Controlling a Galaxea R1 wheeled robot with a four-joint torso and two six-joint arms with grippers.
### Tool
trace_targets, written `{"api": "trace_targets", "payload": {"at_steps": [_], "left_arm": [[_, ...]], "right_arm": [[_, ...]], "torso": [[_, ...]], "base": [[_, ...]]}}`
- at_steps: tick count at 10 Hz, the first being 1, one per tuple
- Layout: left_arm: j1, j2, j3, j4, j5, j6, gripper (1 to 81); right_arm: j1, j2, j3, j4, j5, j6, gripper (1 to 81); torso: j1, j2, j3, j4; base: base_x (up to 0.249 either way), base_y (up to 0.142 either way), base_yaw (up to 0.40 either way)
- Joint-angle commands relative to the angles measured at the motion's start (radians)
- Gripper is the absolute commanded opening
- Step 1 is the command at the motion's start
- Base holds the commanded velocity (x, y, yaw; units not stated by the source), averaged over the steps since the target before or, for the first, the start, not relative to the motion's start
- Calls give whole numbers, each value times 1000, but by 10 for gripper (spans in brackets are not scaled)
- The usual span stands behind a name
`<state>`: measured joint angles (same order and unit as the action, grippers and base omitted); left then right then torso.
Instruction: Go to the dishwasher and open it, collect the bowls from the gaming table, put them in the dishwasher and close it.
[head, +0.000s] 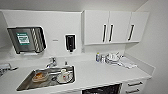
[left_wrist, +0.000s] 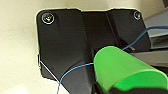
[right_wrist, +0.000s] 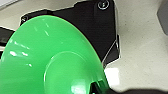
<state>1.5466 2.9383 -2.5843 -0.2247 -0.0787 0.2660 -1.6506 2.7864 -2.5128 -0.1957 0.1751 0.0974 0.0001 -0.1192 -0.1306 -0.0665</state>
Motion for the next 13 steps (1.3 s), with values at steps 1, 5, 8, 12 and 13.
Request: {"api": "trace_targets", "payload": {"at_steps": [1, 5, 8, 12, 13], "left_arm": [[-68, -97, 150, -1, 56, 1, 10], [-101, -246, 380, -1, 57, 1, 10], [-121, -322, 464, -4, 57, -4, 10], [-151, -450, 612, -21, 25, -5, 10], [-168, -497, 677, -33, 19, -5, 10]], "right_arm": [[39, -37, 20, -11, -45, 4, 10], [44, -42, 19, -10, -39, 7, 10], [44, -48, 14, -4, -37, 11, 10], [37, -52, 16, -4, -34, 11, 10], [37, -52, 17, -4, -34, 11, 10]], "torso": [[0, 0, 0, 0], [0, 0, -95, 0], [0, 0, -162, 0], [0, 1, -299, 0], [1, 1, -237, 0]], "base": [[0, 0, 0], [0, 0, 0], [0, 0, 0], [0, 0, 0], [0, 0, 0]]}}
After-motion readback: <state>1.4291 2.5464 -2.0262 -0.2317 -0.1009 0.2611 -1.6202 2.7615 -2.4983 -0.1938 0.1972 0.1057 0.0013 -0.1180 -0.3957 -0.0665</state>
